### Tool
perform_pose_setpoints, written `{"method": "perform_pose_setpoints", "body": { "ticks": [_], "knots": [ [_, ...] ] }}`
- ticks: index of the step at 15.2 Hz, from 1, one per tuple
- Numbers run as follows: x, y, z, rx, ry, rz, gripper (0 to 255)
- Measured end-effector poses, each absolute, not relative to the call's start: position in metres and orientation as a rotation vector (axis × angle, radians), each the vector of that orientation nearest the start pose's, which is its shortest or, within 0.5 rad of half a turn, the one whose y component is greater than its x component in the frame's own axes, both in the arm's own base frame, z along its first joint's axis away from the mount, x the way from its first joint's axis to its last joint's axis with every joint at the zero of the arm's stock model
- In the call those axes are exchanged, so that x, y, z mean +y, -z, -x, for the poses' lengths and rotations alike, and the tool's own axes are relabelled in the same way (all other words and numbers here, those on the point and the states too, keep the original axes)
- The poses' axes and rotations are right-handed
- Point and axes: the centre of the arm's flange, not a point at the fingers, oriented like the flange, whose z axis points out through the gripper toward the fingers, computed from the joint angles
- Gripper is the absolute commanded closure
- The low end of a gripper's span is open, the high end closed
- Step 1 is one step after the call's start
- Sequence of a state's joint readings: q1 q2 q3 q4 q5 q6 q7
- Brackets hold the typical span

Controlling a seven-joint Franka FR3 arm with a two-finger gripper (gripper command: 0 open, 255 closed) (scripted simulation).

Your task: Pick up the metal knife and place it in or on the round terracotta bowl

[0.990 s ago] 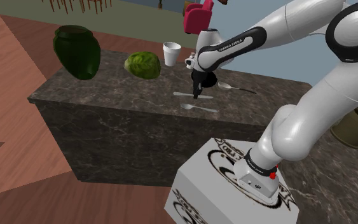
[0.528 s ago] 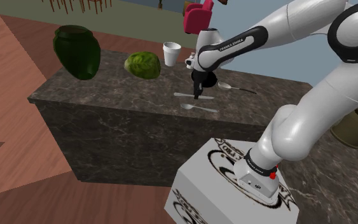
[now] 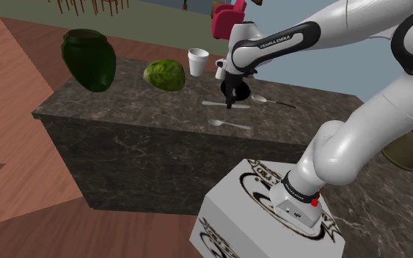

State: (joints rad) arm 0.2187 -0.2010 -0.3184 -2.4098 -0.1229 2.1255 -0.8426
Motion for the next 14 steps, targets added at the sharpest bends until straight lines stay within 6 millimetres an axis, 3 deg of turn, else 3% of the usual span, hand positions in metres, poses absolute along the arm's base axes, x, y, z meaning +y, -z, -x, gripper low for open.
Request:
{"method": "perform_pose_setpoints", "body": {
  "ticks": [14],
  "knots": [
    [-0.052,-0.451,-0.453,-1.250,-0.155,2.871,255]
  ]
}}
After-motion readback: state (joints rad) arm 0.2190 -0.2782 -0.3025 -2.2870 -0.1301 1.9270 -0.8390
